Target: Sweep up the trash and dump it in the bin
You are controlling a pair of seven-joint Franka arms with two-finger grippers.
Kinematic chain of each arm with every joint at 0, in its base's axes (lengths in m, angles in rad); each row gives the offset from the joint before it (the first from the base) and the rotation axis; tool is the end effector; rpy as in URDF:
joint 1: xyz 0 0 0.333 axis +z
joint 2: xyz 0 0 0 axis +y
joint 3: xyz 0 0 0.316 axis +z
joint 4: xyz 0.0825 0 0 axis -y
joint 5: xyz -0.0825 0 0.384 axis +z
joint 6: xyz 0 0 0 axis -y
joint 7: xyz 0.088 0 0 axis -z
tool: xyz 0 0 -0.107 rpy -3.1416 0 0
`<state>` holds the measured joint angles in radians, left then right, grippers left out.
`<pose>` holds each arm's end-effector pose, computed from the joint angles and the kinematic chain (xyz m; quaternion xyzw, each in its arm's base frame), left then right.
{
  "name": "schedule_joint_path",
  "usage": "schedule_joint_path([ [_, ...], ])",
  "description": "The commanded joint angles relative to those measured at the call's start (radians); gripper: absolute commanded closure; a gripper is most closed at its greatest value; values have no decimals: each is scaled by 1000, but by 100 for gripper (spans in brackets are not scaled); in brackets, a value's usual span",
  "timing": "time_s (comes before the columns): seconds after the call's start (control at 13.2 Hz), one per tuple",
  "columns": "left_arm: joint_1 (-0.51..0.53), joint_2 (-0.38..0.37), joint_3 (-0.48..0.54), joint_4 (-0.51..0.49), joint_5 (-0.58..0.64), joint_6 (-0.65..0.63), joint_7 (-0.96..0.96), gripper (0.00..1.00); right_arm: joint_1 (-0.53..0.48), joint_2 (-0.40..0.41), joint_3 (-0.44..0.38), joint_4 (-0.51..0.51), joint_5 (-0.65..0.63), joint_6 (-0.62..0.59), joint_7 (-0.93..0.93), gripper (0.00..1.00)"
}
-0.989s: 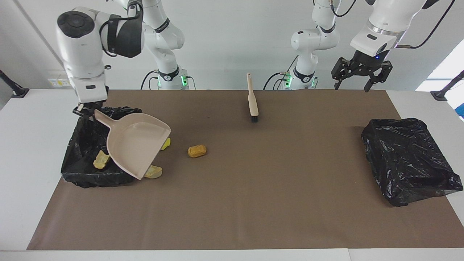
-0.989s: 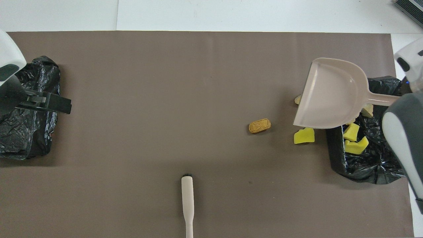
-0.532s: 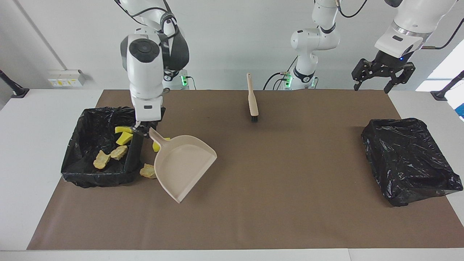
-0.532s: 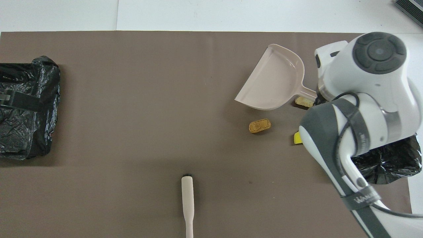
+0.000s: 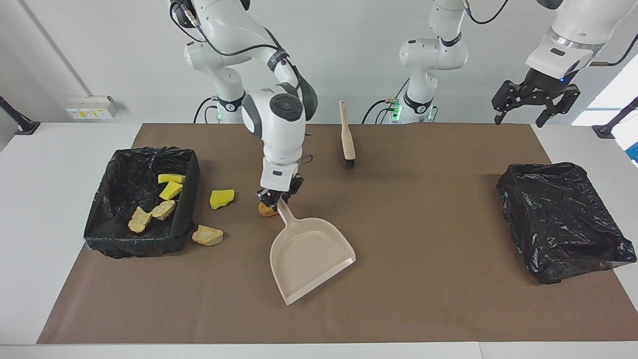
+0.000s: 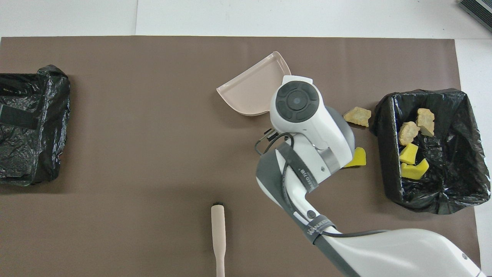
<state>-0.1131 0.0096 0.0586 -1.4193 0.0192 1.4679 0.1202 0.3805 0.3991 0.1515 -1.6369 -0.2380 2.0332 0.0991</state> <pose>0.5454 -0.0277 0.6807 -0.9961 0.0861 -0.0192 0.0104 0.5872 0.3172 0.3896 0.9626 0.2598 0.0256 0.0728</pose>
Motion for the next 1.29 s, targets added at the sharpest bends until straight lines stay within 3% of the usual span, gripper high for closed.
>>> schedule_joint_path([
  [0.0,0,-5,9,10,5,-21,10,0,73,98,-7,99,-26,5,202,100],
  [0.46,35,-6,-42,10,7,-14,6,0,172,245,-12,261,-37,53,583,100],
  [0.84,33,-8,-45,10,5,-14,0,0,207,256,-7,284,-32,41,701,100],
  [0.99,36,-8,-45,10,5,-14,-5,0,212,248,-6,278,-23,56,711,0],
  [1.22,27,-8,-45,10,8,2,-10,0,184,175,2,261,5,39,689,0],
])
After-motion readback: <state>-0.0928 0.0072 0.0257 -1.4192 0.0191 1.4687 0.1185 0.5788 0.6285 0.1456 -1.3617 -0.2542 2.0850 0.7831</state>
